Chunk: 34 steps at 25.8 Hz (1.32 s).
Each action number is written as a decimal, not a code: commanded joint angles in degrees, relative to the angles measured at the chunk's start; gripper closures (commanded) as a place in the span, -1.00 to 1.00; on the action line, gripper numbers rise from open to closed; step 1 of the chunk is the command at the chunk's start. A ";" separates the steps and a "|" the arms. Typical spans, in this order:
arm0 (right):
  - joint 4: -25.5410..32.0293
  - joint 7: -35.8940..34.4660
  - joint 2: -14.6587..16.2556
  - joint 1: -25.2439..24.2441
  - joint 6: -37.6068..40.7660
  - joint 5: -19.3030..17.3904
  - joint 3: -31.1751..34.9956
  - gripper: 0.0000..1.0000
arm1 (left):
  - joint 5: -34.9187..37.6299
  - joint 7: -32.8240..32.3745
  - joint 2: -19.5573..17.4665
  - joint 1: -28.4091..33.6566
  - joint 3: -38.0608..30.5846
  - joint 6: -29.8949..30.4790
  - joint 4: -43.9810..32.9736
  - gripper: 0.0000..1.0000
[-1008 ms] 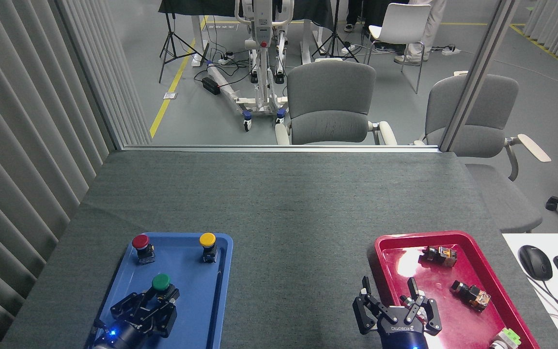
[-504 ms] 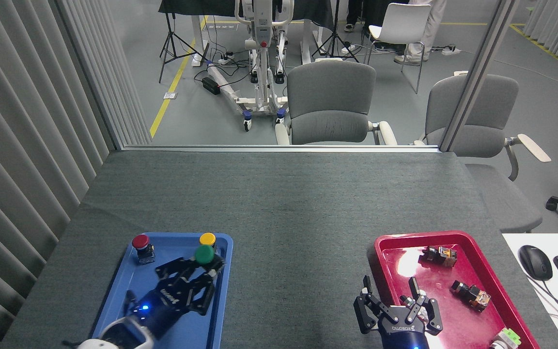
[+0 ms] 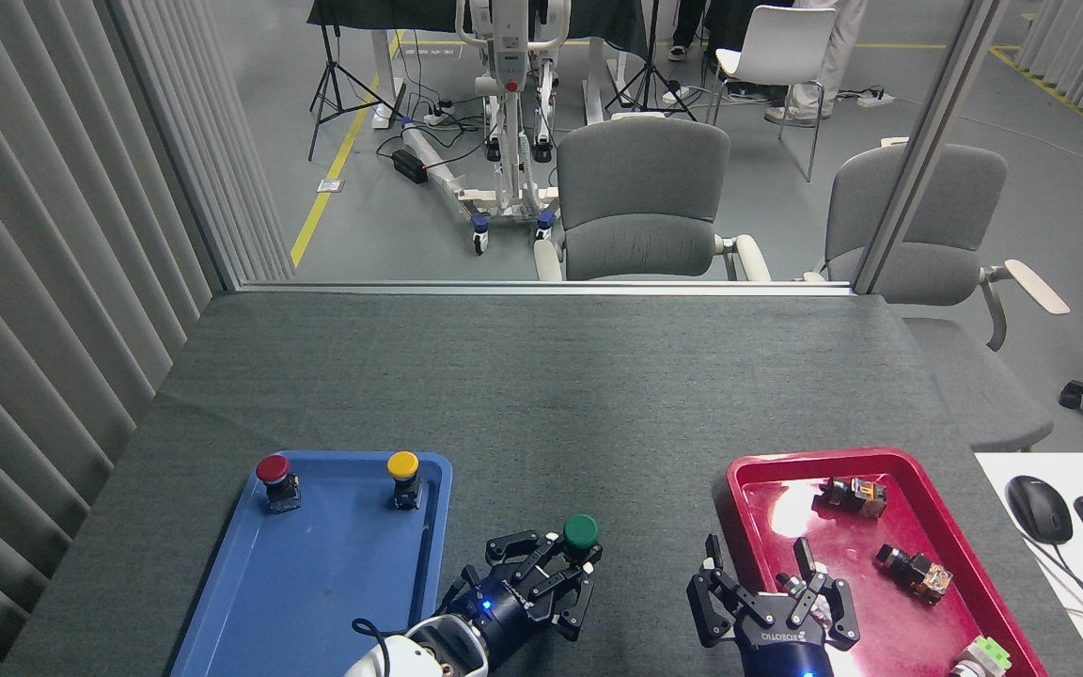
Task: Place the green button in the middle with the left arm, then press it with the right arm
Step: 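Carry the green button out of the tray toward the table middle, then set the green button down on the table and release it, then withdraw the left hand back toward the blue tray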
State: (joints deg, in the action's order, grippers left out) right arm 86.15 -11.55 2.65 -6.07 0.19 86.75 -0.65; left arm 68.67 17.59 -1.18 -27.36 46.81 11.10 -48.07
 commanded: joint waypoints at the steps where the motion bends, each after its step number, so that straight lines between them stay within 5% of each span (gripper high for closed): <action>1: -0.02 0.21 -0.01 0.00 -0.11 -0.01 0.03 -0.98 | 0.50 -0.01 2.76 -1.03 0.30 -0.20 4.48 1.00; 9: -0.02 0.21 -0.10 -0.09 -0.19 -0.09 0.30 -0.98 | 0.76 0.07 4.25 -1.65 0.39 -3.10 9.49 0.95; 10: -0.02 0.21 -0.19 -0.09 -0.19 -0.09 0.30 -0.98 | 0.68 0.16 4.25 -1.65 0.39 -3.27 9.31 0.61; 11: -0.02 0.12 -0.02 -0.09 -0.11 -0.09 0.21 -0.98 | 0.68 0.78 4.17 -1.47 0.39 -3.45 9.05 -0.21; 12: -0.37 0.03 0.16 0.18 -0.11 -0.09 0.21 -0.98 | 0.32 0.78 4.17 -1.30 0.39 -3.54 8.78 -0.75; 14: -0.72 0.12 -0.01 0.35 -0.02 -0.09 0.12 -0.98 | 0.50 0.78 3.81 -1.03 0.39 -3.36 7.99 -0.98; 21: -0.72 0.21 0.69 0.27 0.07 -0.09 -0.05 -0.98 | 0.50 0.78 -0.40 3.01 -1.63 -4.24 -3.61 -0.98; 28: -0.72 0.21 0.07 0.27 -0.02 -0.09 0.12 -0.98 | 0.50 1.13 -11.83 21.64 -22.47 -6.26 -27.43 -0.98; 34: -0.72 0.21 0.42 0.18 0.16 -0.09 -0.05 -0.98 | 2.08 1.66 -14.29 27.36 -35.20 -5.91 -30.94 -0.98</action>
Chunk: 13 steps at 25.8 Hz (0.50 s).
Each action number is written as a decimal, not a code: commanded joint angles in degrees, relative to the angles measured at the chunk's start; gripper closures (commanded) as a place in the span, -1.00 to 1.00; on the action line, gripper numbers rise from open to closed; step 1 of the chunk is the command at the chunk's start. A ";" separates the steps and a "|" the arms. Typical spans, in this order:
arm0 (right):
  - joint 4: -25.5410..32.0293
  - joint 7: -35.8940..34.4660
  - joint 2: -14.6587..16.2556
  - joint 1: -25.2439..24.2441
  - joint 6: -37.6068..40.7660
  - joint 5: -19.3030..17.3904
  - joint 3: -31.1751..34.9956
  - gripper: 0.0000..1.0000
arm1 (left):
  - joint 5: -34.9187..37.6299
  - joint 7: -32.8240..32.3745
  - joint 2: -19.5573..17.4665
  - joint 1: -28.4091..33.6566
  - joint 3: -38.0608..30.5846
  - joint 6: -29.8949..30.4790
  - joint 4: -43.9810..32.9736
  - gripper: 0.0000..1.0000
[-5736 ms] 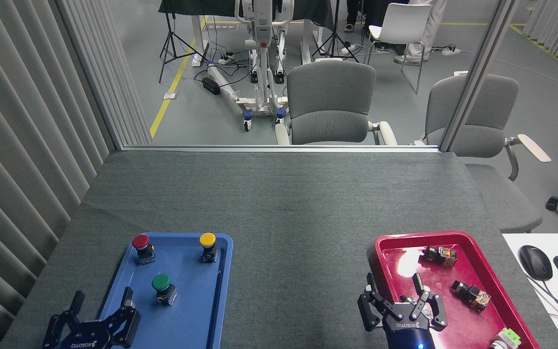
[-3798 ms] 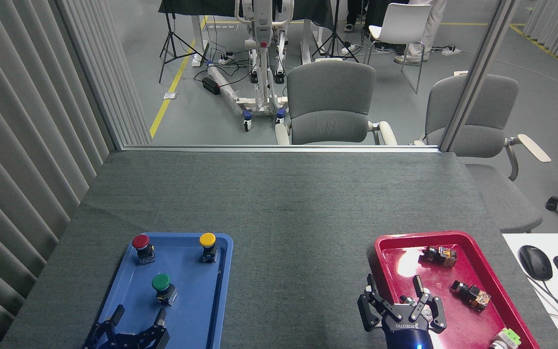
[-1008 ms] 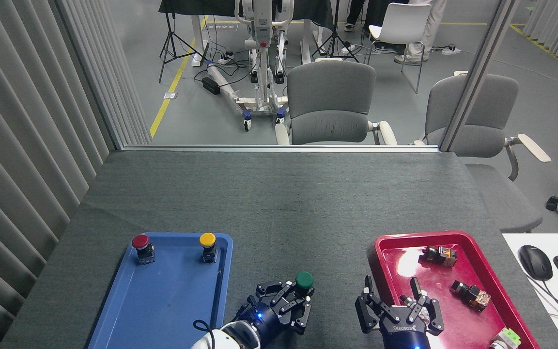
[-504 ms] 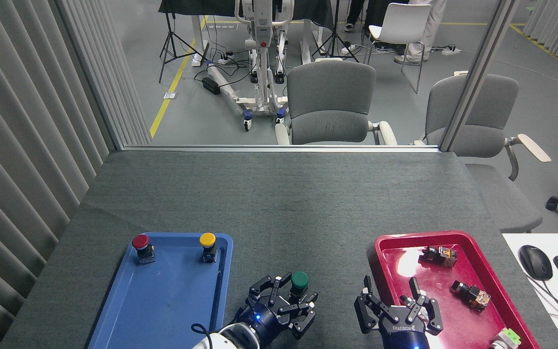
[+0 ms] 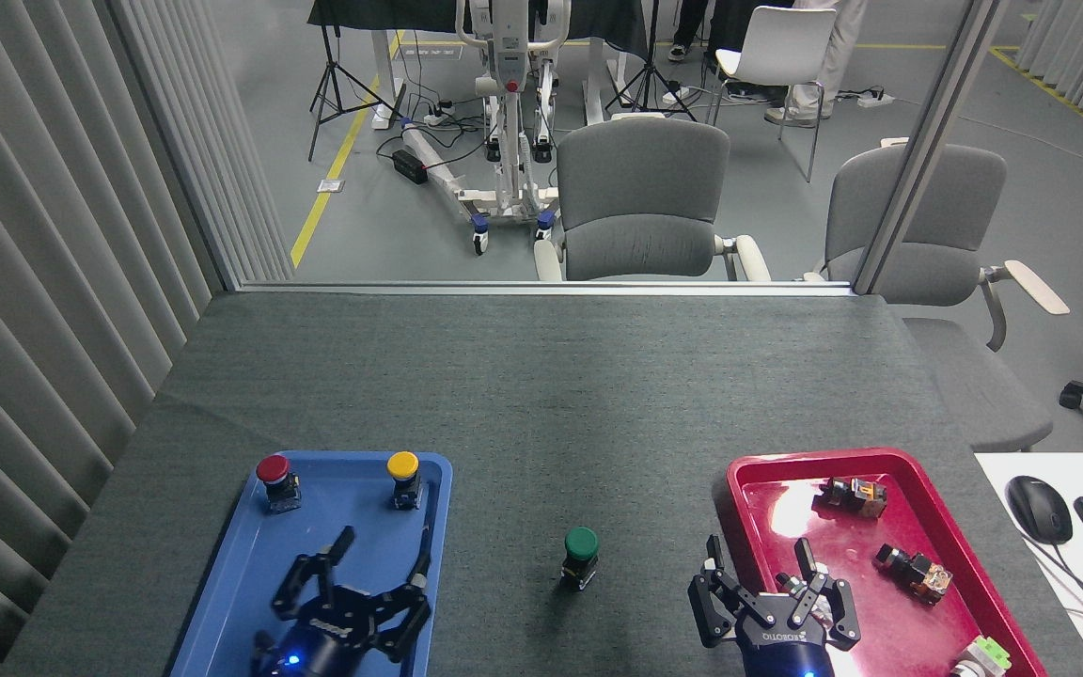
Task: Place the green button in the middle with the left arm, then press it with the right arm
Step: 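Withdraw the left hand back toward the blue tray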
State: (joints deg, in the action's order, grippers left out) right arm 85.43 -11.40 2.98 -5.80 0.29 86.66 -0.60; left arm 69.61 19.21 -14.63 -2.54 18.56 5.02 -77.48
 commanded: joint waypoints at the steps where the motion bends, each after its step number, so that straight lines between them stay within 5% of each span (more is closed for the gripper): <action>1: 0.00 0.06 0.09 -0.26 0.06 0.00 -0.10 -0.98 | 3.16 0.04 -0.31 3.69 -10.64 0.25 -1.53 -0.98; 5: 0.00 0.06 0.62 -0.35 0.15 0.00 -0.10 -0.98 | 12.13 -0.75 2.06 5.36 -21.19 2.62 -1.27 -0.98; 10: -0.09 0.06 0.97 0.62 4.11 0.09 -0.45 -0.69 | 9.58 -6.02 4.52 6.68 -28.58 12.12 -3.20 -0.98; 13: -0.09 0.06 0.97 1.50 8.15 0.26 -2.91 0.03 | 7.74 -11.47 4.78 8.70 -29.37 12.03 -6.98 -0.98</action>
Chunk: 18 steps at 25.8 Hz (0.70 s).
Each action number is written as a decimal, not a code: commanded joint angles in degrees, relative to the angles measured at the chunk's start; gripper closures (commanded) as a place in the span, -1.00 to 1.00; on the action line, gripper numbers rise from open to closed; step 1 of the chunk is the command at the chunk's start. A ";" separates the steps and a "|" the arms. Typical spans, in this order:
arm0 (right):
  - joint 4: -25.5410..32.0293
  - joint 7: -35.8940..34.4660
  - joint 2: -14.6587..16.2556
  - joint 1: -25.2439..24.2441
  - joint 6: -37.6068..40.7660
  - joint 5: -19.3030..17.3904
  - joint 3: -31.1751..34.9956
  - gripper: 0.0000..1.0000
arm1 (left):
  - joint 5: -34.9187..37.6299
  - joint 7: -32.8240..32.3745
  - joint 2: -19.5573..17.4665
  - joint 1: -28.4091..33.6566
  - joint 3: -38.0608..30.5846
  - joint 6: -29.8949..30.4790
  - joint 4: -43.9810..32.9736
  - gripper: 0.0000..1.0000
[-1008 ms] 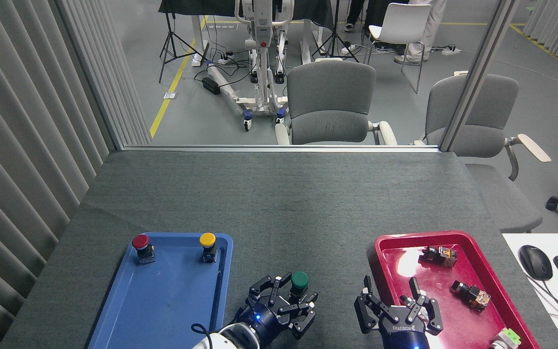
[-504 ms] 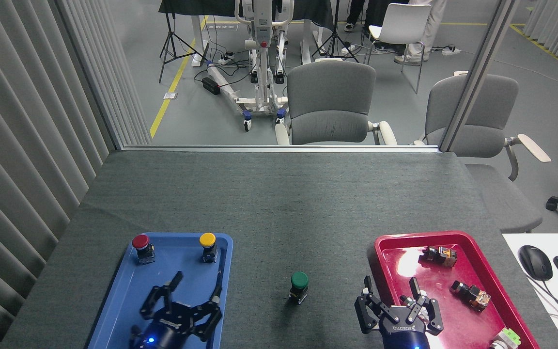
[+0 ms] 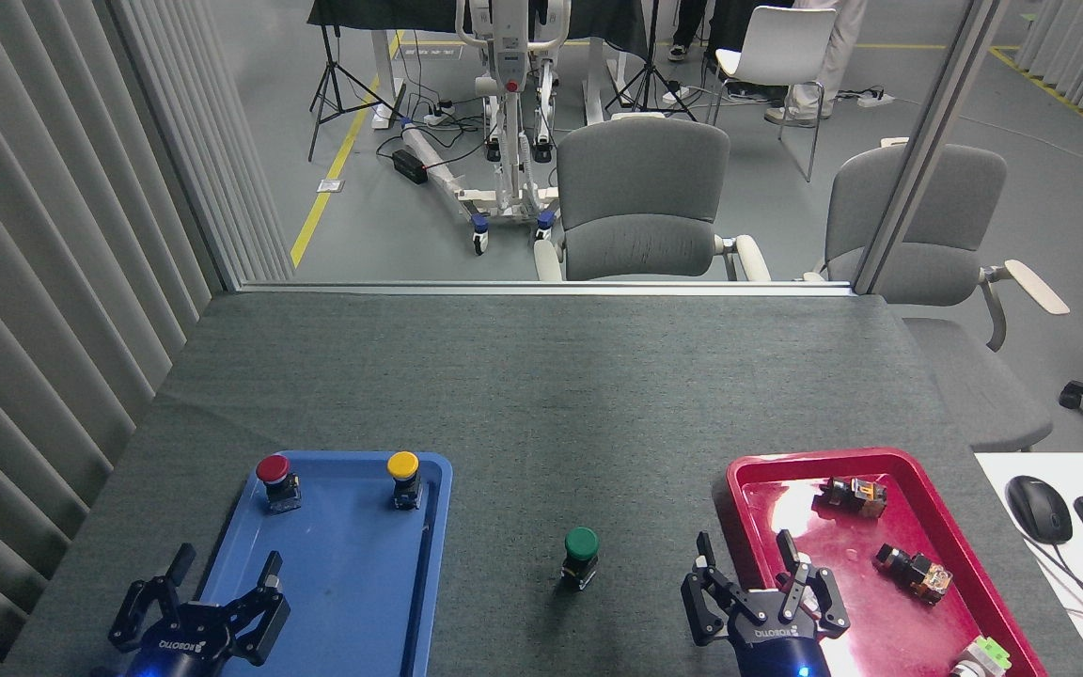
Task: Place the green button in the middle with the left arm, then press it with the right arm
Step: 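Withdraw the left hand back toward the blue tray, then move the right hand over the green button and press down on it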
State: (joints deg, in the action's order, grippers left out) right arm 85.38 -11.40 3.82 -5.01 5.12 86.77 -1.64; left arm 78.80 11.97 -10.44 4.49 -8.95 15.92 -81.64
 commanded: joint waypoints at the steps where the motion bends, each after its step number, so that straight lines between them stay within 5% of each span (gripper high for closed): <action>1: -0.12 0.06 0.14 1.40 3.58 0.16 -3.01 0.20 | -1.72 -3.97 0.51 1.84 -1.95 0.43 -3.08 -0.98; 11: -6.63 6.65 -0.04 9.49 3.14 0.77 -14.35 1.00 | -4.09 -3.09 -1.68 3.33 -2.92 4.39 -3.79 -0.98; 18: -14.27 7.18 0.14 14.23 -1.26 0.25 -19.36 1.00 | -6.55 -3.09 -1.51 3.42 -3.53 5.18 -3.52 -0.98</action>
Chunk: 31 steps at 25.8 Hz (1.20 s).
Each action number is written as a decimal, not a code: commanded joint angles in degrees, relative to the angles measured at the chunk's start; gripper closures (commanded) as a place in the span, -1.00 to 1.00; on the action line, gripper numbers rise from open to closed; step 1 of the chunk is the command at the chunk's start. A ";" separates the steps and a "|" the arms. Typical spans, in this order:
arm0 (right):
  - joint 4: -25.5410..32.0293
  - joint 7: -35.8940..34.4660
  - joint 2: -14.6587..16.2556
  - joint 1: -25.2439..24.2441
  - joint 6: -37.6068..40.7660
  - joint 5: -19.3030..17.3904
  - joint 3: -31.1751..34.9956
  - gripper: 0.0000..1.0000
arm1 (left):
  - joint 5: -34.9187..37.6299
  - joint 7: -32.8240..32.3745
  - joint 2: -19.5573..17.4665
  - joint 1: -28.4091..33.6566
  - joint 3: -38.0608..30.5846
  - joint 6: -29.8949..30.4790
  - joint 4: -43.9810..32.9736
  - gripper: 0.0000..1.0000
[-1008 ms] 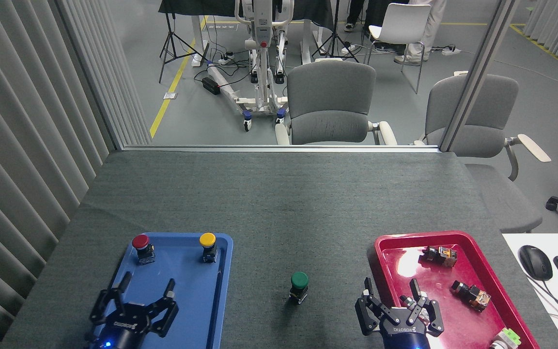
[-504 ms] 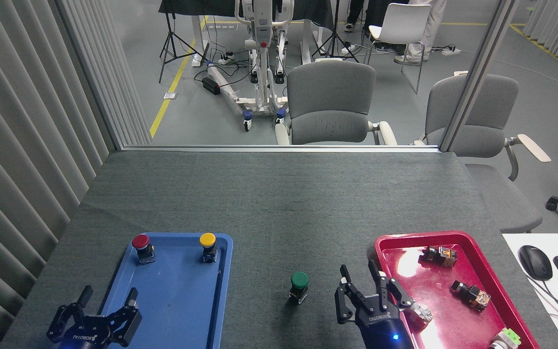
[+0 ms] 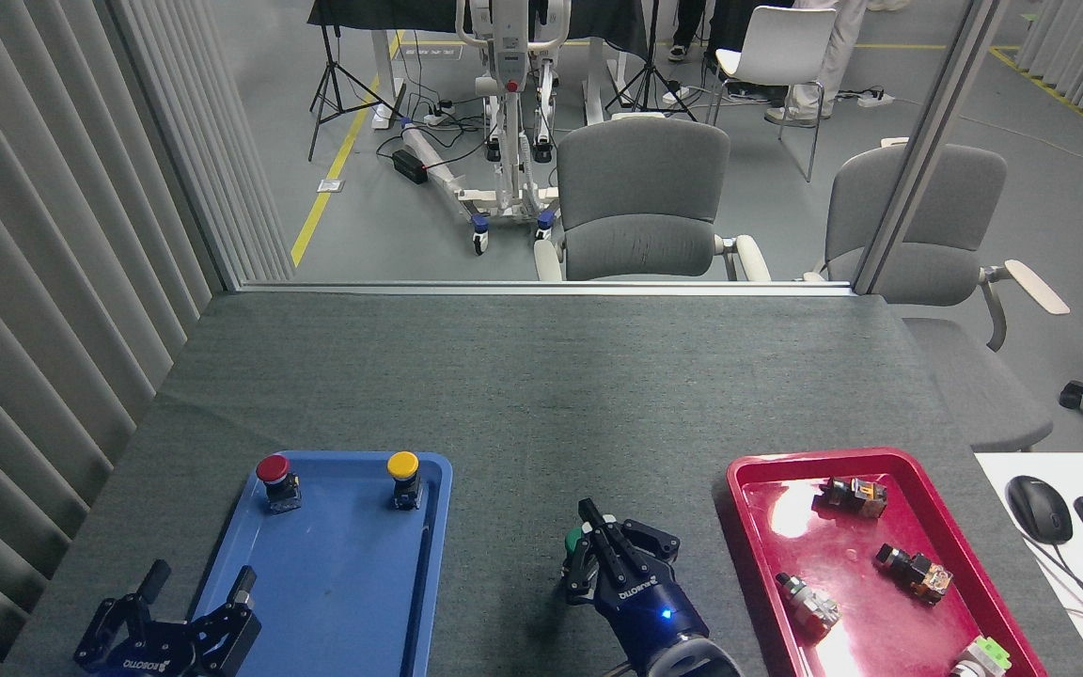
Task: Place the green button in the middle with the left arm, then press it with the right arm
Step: 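Move the right hand over the green button and press down on it, then lift the right hand off the button and return it to the red tray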
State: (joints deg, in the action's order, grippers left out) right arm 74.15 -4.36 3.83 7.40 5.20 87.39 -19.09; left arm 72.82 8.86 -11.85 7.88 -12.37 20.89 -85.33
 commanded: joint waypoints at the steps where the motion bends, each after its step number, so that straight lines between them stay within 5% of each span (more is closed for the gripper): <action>1: -3.84 0.15 0.04 2.10 -1.42 -0.38 -2.00 1.00 | -0.67 0.02 -0.10 0.03 -0.11 0.20 0.25 -0.98; 21: -10.08 -0.56 -0.23 3.42 -6.87 -0.73 -5.60 0.97 | -3.83 -0.07 0.34 -0.32 -0.46 0.20 1.04 -0.98; 23: -8.76 -5.30 -0.58 3.42 -8.45 -2.31 -5.08 0.84 | -3.83 -0.07 0.25 -0.32 -0.46 0.20 1.04 -0.98; 27: -6.22 -11.54 0.04 3.77 -10.04 -11.01 -5.52 0.84 | -3.92 -0.07 0.08 -0.32 -0.46 0.11 1.13 -0.98; 31: -6.04 -13.30 0.13 3.94 -10.04 -12.42 -4.90 0.74 | -3.83 -0.07 -0.01 -0.32 -0.46 0.11 1.13 -0.98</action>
State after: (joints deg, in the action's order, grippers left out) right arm 67.70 -15.83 3.83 11.28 -4.64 76.64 -24.44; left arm 68.97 8.79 -11.76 7.56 -12.83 21.01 -84.20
